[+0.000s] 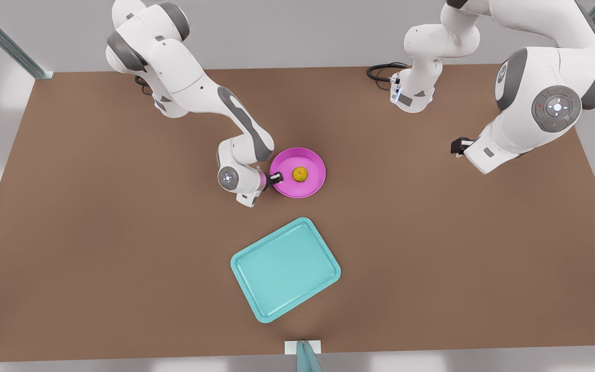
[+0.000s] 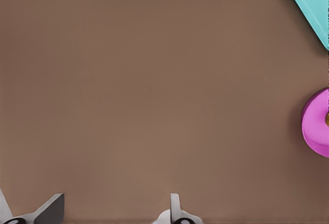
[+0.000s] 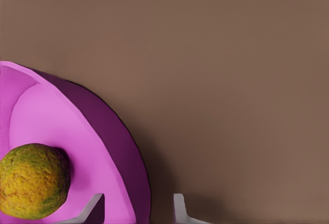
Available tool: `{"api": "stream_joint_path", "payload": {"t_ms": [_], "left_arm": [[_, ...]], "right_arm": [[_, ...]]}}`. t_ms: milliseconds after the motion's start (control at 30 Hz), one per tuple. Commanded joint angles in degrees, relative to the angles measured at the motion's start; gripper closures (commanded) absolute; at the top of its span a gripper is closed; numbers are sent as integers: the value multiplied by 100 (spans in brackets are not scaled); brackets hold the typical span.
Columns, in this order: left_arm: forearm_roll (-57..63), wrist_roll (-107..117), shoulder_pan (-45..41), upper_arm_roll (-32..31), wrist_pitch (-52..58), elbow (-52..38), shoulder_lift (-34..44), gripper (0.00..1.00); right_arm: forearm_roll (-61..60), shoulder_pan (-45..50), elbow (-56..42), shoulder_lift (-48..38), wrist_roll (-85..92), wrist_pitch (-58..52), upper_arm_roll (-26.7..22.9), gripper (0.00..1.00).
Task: Place the orange on the plate with the left arm and the plate on the tray with the right arm
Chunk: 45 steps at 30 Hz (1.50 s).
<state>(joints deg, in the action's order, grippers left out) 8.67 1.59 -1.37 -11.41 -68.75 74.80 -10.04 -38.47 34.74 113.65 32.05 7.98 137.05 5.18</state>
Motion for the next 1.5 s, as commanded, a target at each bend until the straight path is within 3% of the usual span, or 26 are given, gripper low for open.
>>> {"api": "stream_joint_path", "payload": {"t_ms": [0,33,200,367,533,633,800,1200,1333,1467], "left_arm": [[3,-230,-13,-10,142,0,64,0],[-6,-247,-4,-1,186,-9,46,0],[-6,-238,-4,25,195,0,11,0],[3,-238,-4,25,195,0,28,0],[3,-230,-4,34,178,0,11,0],[3,-230,-4,34,186,0,2,0],[-6,-238,-13,8,371,-9,72,0],[-120,-212,-4,8,353,-18,11,0],[-129,-256,-4,25,353,-18,37,0],[-129,-256,-4,34,345,-18,11,0]], "right_arm": [[-3,-3,-19,3,36,-100,1,57],[-3,-11,-36,20,36,-100,1,63],[-3,-20,-133,99,115,-152,1,66],[-3,-55,-186,47,186,-284,-8,79],[-3,-196,-273,-76,186,-521,-8,79],[-3,-591,-757,-120,177,-1295,-17,79],[-12,-864,-1425,-41,116,-1585,-35,79],[32,-1848,-4395,1936,168,-1497,-61,79],[41,-1910,-5784,2912,177,-1480,-61,79],[23,-1892,-6241,3272,151,-1330,-35,79]]}}
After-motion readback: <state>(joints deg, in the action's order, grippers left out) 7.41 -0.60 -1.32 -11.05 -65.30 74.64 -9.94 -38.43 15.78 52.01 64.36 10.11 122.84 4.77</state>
